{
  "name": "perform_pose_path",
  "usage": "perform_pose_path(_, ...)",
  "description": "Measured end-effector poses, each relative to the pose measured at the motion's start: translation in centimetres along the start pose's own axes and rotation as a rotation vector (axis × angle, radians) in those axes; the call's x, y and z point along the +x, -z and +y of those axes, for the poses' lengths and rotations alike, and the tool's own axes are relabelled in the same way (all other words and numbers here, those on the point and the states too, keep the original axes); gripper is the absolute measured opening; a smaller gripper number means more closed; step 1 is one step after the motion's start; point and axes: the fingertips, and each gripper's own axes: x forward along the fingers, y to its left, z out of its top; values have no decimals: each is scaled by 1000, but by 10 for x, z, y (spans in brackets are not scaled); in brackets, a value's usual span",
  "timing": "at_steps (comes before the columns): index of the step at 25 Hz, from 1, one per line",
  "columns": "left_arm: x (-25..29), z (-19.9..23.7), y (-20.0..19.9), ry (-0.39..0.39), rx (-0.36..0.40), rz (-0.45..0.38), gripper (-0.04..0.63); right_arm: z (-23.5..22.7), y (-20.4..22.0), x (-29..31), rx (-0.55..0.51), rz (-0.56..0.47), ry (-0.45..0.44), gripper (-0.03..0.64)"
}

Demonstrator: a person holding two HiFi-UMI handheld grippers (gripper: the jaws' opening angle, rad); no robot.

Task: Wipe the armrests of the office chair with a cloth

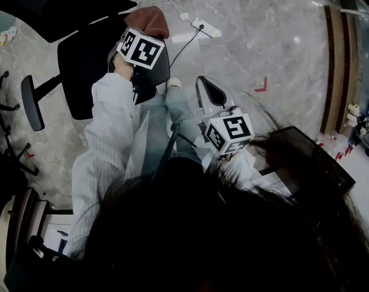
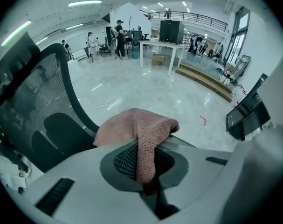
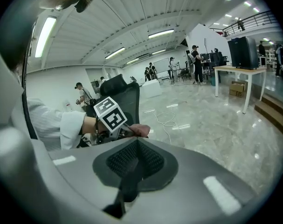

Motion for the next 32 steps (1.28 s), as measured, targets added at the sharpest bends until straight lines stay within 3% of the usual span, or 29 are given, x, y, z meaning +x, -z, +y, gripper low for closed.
perform_pose_path(4,-29,-27,17,34,28,14,25,12,-12,-14,-12,-31,-3,0)
perform_pose_path(7,-57,-54,34,81,-5,22,25,20,-21,-30,-19,-59,-4,0)
perform_pose_path(16,-82,-115,75,221,22,70,25,14,-46,-22,-35,-104,-32,0)
perform_pose_path(27,-84,-137,94,244,59,107,25,14,-56,-4,-45,-116,-65,0)
perform_pose_path(32,-92,-106,65,157,72,47,25,11,-55,-9,-37,-109,-59,0)
